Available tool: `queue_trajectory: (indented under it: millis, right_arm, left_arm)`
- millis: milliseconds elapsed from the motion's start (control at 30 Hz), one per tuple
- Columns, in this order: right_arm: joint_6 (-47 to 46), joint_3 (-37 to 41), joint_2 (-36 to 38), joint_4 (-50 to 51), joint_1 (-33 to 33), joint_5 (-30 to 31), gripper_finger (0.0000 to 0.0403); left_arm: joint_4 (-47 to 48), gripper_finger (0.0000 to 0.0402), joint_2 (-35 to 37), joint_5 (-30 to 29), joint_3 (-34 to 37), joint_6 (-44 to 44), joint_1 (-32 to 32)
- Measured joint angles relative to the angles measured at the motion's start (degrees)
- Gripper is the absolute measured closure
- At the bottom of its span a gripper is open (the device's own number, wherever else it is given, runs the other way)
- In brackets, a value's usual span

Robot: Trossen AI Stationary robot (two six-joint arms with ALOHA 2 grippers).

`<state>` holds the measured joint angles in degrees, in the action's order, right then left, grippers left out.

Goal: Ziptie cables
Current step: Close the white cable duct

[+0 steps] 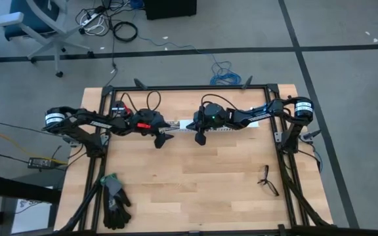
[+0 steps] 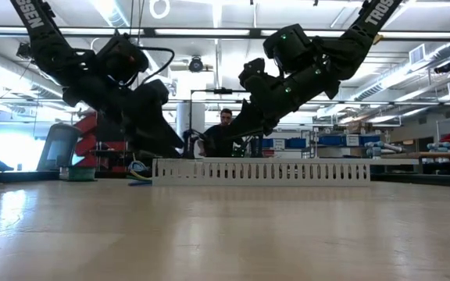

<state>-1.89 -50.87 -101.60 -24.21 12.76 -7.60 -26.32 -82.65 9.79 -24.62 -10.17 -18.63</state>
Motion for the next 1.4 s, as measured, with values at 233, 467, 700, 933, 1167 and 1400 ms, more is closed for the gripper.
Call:
queue_trajectory:
  millis: [233, 467, 700, 933, 1167, 1400]
  right_arm:
    - [0.0, 0.0, 0.0, 0.0, -0.2, 0.0, 0.0403]
    - [0.4, 0.0, 0.0, 0.0, -0.8, 0.1, 0.0403]
    - [0.5, 0.0, 0.0, 0.0, -1.2, 0.0, 0.0403]
    - [0.6, 0.0, 0.0, 0.0, -1.2, 0.0, 0.0403]
    - [0.5, 0.0, 0.0, 0.2, -1.2, 0.0, 0.0403]
    - [0.5, 0.0, 0.0, 0.3, -1.2, 0.0, 0.0403]
  left_arm:
    - [-5.9, 0.0074, 0.0, 6.8, 0.0, -0.8, 0.0]
    - [-15.2, 0.0065, 0.0, 12.6, 0.0, -0.6, 0.0]
    - [-19.5, 0.0065, 0.0, 11.9, 0.0, -2.1, 0.1]
    - [-20.2, 0.0065, 0.0, 11.9, 0.0, -1.9, 0.1]
    - [-19.1, 0.0064, 0.0, 11.8, 0.0, 3.7, 0.1]
    - [-18.8, 0.0060, 0.0, 12.1, 0.0, 2.1, 0.1]
